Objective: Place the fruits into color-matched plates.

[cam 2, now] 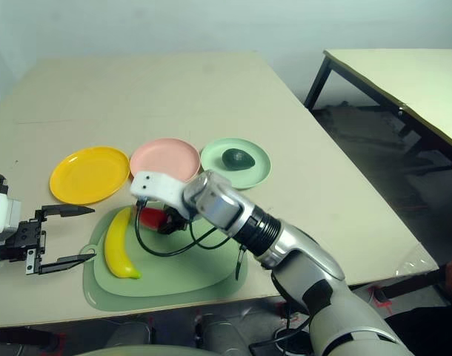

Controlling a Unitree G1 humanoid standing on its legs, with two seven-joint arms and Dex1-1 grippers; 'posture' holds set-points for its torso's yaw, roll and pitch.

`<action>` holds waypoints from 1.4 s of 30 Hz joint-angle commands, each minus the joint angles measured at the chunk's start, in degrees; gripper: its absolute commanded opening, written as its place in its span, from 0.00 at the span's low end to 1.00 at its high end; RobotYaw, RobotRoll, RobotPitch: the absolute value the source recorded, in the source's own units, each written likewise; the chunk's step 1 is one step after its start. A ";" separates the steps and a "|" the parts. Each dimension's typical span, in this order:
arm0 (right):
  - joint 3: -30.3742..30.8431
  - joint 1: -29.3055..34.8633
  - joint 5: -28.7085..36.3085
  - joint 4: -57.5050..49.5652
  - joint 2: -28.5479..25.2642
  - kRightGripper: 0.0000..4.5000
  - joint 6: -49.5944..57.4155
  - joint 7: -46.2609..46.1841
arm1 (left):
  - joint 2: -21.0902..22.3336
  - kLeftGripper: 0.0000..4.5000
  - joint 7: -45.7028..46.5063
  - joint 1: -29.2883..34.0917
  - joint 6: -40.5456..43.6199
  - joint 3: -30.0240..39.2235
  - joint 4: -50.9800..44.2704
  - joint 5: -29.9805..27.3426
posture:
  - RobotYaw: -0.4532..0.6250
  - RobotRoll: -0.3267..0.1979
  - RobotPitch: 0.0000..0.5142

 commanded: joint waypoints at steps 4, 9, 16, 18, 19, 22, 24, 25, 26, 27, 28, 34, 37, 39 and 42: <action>-6.56 -8.15 -3.49 23.42 6.59 0.54 -15.63 -6.33 | -0.25 1.00 0.27 -0.08 0.52 -0.17 0.24 -0.02 | 0.51 0.62 0.06; -8.71 -9.47 -6.27 41.75 14.54 0.54 -27.47 -11.67 | -0.12 1.00 0.39 0.73 0.58 0.04 -0.42 0.06 | 0.51 0.62 0.08; -10.06 -10.92 -11.25 58.50 20.10 0.54 -38.21 -17.90 | -0.05 1.00 0.78 1.91 0.73 0.33 -1.50 0.00 | 0.52 0.62 0.09; -10.23 -11.32 -12.46 60.74 20.45 0.54 -39.75 -18.52 | -0.05 1.00 0.88 2.17 0.72 0.42 -1.64 -0.05 | 0.52 0.62 0.09; -10.33 -11.46 -13.04 61.58 20.52 0.54 -40.45 -18.76 | -0.07 1.00 0.93 2.32 0.68 0.44 -1.68 -0.05 | 0.52 0.62 0.09; -11.03 -11.80 -14.24 62.91 20.66 0.61 -41.66 -18.92 | -0.14 1.00 1.01 2.59 0.56 0.49 -1.72 -0.05 | 0.52 0.62 0.09; -11.76 -12.07 -14.72 63.12 20.52 0.76 -42.02 -18.70 | -0.26 1.00 1.09 2.60 0.50 0.37 -1.73 -0.03 | 0.52 0.62 0.08; -12.05 -12.22 -14.95 63.06 20.32 0.84 -42.17 -18.56 | -0.32 1.00 1.14 2.49 0.48 0.24 -1.70 0.01 | 0.52 0.62 0.08; -12.29 -12.36 -15.16 63.00 20.14 0.91 -42.29 -18.46 | -0.36 1.00 1.17 2.35 0.49 0.13 -1.62 0.03 | 0.52 0.62 0.08; -12.42 -12.58 -15.45 62.85 19.84 0.99 -42.51 -18.34 | -0.36 1.00 1.22 2.07 0.65 0.02 -1.50 -0.01 | 0.51 0.62 0.08; -12.57 -12.73 -15.69 62.77 19.67 1.00 -42.67 -18.25 | -0.36 1.00 1.25 1.89 0.75 -0.03 -1.42 -0.05 | 0.51 0.62 0.08; -13.45 -13.59 -16.93 61.74 18.62 1.00 -43.38 -17.18 | -1.26 1.00 7.54 -0.90 8.92 0.56 -1.84 -2.18 | 0.51 0.62 0.07; -13.59 -13.35 -17.10 60.42 18.38 1.00 -43.04 -16.20 | -2.64 1.00 12.94 -2.73 13.79 1.13 -2.12 -3.20 | 0.51 0.62 0.06; -13.65 -13.20 -17.22 59.40 18.00 1.00 -42.97 -15.49 | -3.15 1.00 14.89 -3.39 15.75 1.54 -2.33 -3.62 | 0.51 0.62 0.06; -14.11 -12.54 -16.78 55.78 16.41 1.00 -42.22 -13.41 | -3.21 1.00 16.49 -3.59 17.95 1.70 -3.01 -4.03 | 0.52 0.62 0.06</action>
